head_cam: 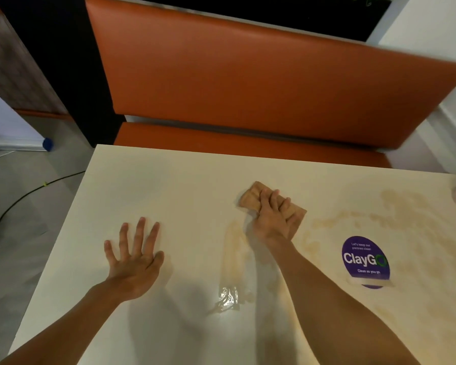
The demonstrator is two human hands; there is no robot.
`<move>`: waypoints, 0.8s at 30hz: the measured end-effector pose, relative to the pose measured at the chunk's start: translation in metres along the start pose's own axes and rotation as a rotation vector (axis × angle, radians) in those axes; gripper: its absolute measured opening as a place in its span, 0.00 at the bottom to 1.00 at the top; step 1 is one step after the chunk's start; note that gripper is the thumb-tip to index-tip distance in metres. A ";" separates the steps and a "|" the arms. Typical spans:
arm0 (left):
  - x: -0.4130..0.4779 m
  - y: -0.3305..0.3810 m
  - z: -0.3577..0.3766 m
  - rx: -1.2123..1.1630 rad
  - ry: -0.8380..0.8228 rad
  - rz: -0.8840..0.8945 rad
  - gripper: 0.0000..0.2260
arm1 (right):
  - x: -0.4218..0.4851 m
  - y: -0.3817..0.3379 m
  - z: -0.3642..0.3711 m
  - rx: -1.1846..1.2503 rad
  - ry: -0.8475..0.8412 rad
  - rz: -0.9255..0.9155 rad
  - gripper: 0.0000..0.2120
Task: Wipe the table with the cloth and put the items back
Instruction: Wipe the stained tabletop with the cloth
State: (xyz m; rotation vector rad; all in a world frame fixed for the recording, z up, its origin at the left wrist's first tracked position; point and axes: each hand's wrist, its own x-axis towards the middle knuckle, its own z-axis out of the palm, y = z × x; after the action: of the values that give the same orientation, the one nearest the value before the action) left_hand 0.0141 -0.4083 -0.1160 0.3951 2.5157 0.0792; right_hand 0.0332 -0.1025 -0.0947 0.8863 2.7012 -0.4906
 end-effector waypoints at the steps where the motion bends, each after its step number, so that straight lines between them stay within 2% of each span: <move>1: 0.001 0.000 0.000 0.002 -0.001 0.003 0.29 | -0.006 -0.006 0.005 -0.006 -0.008 -0.024 0.40; 10: 0.004 -0.001 -0.004 -0.081 -0.001 -0.006 0.28 | -0.068 -0.049 0.045 -0.037 -0.073 -0.268 0.38; 13: 0.003 -0.001 -0.007 -0.089 -0.029 0.013 0.28 | -0.090 -0.043 0.056 -0.036 -0.062 -0.394 0.36; 17: 0.002 0.000 -0.007 -0.094 -0.045 0.035 0.28 | -0.116 -0.024 0.064 0.082 -0.103 -0.536 0.31; 24: 0.005 -0.007 -0.008 -0.090 -0.055 0.019 0.28 | -0.160 -0.015 0.071 0.154 -0.181 -0.622 0.27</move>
State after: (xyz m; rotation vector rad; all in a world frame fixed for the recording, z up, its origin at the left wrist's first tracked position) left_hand 0.0042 -0.4133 -0.1129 0.3797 2.4447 0.1853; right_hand 0.1589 -0.2250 -0.1011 -0.0020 2.7517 -0.8599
